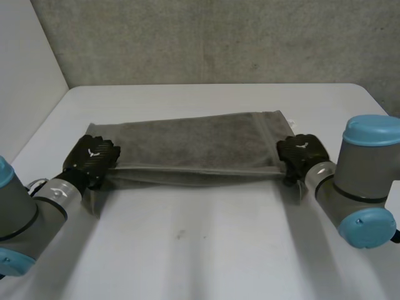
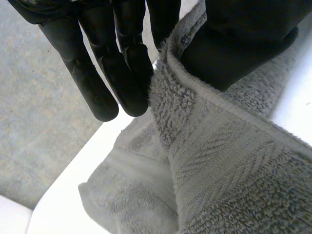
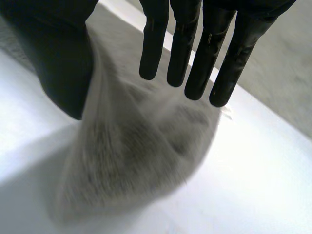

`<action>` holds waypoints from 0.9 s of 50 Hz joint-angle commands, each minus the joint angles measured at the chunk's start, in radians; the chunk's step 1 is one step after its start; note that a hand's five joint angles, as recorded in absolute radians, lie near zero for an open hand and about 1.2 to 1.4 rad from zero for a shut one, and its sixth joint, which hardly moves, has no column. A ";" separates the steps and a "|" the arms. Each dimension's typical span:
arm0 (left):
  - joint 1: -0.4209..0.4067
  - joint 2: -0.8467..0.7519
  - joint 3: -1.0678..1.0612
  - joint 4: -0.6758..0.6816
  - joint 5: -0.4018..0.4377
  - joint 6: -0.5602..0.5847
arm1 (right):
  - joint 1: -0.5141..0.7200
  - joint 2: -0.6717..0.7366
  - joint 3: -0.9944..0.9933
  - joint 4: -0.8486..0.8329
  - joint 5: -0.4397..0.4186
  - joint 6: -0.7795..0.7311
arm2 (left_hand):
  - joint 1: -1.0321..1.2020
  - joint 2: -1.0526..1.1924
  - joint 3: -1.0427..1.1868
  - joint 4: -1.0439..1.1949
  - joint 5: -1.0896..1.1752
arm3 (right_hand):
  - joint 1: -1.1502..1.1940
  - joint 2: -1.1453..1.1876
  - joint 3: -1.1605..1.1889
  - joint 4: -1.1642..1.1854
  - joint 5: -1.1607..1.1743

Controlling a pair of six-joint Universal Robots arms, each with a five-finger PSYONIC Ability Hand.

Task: Fold the laundry

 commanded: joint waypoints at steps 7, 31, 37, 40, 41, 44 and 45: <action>0.017 0.009 -0.031 -0.016 0.000 -0.003 | -0.072 0.000 0.025 0.011 0.075 0.135 | 0.213 0.179 0.181 0.179 0.186 | 0.217 0.130 0.142 0.141 0.133; 0.125 0.012 -0.049 -0.125 -0.008 -0.009 | -0.130 -0.032 0.035 0.042 0.084 -0.171 | -0.491 -0.525 -0.524 -0.526 -0.518 | 0.818 0.731 0.743 0.742 0.734; 0.168 0.032 -0.066 -0.185 0.000 -0.006 | -0.129 -0.043 0.037 0.042 0.081 -0.174 | -0.252 -0.286 -0.284 -0.286 -0.279 | 0.818 0.731 0.743 0.742 0.734; 0.174 0.038 -0.081 -0.191 0.001 -0.006 | -0.127 -0.043 0.038 0.047 0.081 -0.177 | 0.088 0.054 0.055 0.053 0.061 | 0.818 0.731 0.743 0.742 0.734; 0.175 0.044 -0.089 -0.191 0.009 -0.007 | -0.127 -0.044 0.041 0.051 0.078 -0.181 | 0.212 0.178 0.179 0.177 0.185 | 0.818 0.731 0.743 0.742 0.734; 0.175 0.069 -0.106 -0.191 0.017 -0.006 | -0.125 -0.049 0.046 0.059 0.076 -0.201 | 0.213 0.179 0.181 0.179 0.186 | 0.818 0.731 0.743 0.742 0.734; 0.175 0.069 -0.106 -0.191 0.017 -0.006 | -0.125 -0.049 0.046 0.059 0.076 -0.201 | 0.213 0.179 0.181 0.179 0.186 | 0.818 0.731 0.743 0.742 0.734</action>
